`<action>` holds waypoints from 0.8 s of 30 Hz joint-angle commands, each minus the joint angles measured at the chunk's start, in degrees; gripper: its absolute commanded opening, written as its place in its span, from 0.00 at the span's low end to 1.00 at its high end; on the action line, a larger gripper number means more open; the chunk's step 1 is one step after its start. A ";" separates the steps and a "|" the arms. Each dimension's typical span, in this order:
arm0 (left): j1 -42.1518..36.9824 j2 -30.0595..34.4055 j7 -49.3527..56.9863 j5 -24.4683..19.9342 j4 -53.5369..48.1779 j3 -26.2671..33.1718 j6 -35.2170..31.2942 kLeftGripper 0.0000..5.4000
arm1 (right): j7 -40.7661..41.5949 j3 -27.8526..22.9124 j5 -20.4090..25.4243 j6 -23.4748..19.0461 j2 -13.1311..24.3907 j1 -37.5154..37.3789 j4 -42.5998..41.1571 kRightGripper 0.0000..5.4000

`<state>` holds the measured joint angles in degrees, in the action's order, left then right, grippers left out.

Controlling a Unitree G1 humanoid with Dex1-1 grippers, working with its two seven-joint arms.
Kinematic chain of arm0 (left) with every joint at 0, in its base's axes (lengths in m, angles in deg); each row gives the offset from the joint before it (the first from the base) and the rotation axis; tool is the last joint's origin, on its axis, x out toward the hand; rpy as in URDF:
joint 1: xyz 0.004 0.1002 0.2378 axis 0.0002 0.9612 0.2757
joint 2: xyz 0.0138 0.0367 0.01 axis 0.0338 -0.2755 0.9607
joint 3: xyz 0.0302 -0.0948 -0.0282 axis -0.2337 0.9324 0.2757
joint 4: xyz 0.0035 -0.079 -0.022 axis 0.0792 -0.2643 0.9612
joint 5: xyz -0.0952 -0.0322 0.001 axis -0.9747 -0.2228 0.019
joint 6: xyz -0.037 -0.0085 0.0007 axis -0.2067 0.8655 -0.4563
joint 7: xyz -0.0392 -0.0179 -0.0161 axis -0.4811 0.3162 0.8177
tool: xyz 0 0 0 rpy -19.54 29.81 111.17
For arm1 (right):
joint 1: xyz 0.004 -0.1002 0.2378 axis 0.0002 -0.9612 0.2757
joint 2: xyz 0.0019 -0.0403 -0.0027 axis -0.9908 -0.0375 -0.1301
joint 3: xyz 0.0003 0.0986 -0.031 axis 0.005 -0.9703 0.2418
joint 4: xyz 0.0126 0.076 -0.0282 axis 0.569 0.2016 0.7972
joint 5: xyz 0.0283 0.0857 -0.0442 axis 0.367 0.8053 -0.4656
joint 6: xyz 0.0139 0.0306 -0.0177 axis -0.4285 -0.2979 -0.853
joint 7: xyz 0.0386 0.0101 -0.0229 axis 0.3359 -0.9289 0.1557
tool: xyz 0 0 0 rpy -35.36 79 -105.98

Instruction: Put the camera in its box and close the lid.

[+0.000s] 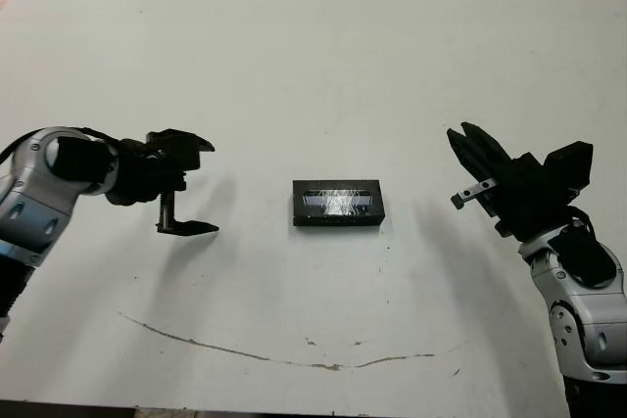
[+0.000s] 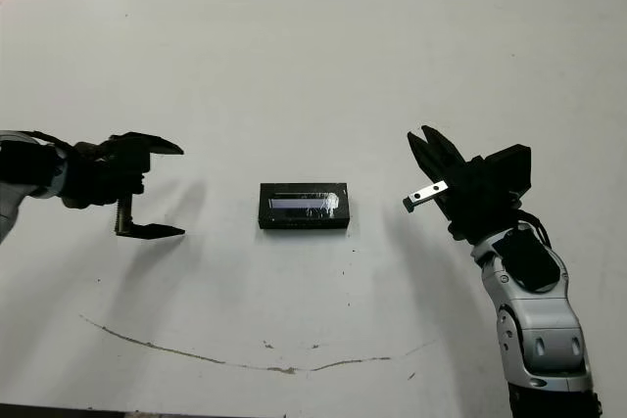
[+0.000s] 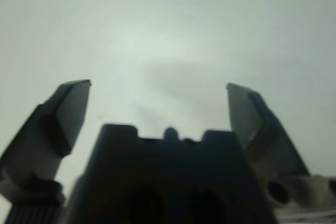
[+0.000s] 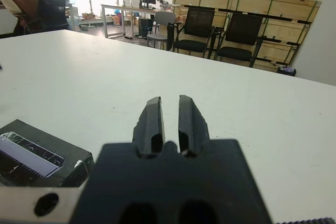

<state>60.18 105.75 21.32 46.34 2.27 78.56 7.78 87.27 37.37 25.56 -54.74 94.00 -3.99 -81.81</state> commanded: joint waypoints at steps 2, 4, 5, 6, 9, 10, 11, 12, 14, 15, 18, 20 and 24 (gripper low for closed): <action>6.19 -10.09 12.88 -6.95 -4.79 8.78 -4.39 0.75 | -0.89 0.47 -0.57 -1.87 -0.15 -0.39 -0.56 0.00; 7.74 -14.57 19.57 -7.63 -10.22 9.80 -5.91 0.66 | -0.90 0.67 -0.75 -1.60 -0.22 -0.08 -0.33 0.00; 8.31 -16.64 22.52 -7.75 -13.00 9.75 -6.60 0.61 | -1.25 0.83 -1.13 -1.76 -0.24 0.03 -0.46 0.00; 8.79 -18.99 25.38 -8.03 -15.84 9.48 -7.25 0.56 | -1.56 0.90 -1.20 -2.10 -0.36 0.15 -0.62 0.00; 9.34 -24.45 31.51 -8.92 -22.26 7.63 -10.00 0.43 | -2.60 1.04 -1.01 -3.97 -0.55 0.61 -1.50 0.00; 9.37 -26.01 33.13 -9.00 -23.86 6.57 -11.03 0.39 | -2.81 1.10 -0.97 -4.49 -0.52 0.79 -1.70 0.00; 9.38 -27.81 34.96 -8.78 -25.41 5.01 -12.33 0.35 | -3.04 1.11 -0.90 -4.93 -0.56 0.98 -1.81 0.00; 9.37 -29.32 36.62 -8.46 -26.70 3.50 -13.65 0.30 | -3.22 1.10 -0.83 -5.19 -0.69 1.15 -1.82 0.00; 9.06 -31.94 39.53 -7.66 -28.63 -0.16 -17.13 0.22 | -3.65 1.22 -1.13 -5.76 -0.61 1.33 -2.10 0.00; 8.80 -32.54 40.27 -6.95 -28.81 -2.03 -18.04 0.17 | -3.64 1.32 -1.36 -5.57 -0.47 1.36 -2.09 0.00; 8.21 -33.17 41.37 -4.40 -27.48 -6.71 -18.54 0.04 | -3.26 1.24 -1.21 -4.95 -0.35 1.35 -1.91 0.00; 7.27 -32.54 41.75 -1.77 -26.91 -10.33 -20.64 0.01 | -2.92 0.92 -0.72 -4.81 -0.33 1.32 -1.73 0.00; 5.41 -31.67 40.73 1.55 -25.66 -15.59 -25.46 0.01 | -2.24 0.27 0.38 -4.13 -0.58 1.13 -1.19 0.00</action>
<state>65.90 73.22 62.69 47.18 -24.53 64.42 -15.13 84.54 38.02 25.52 -58.96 93.53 -2.01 -83.61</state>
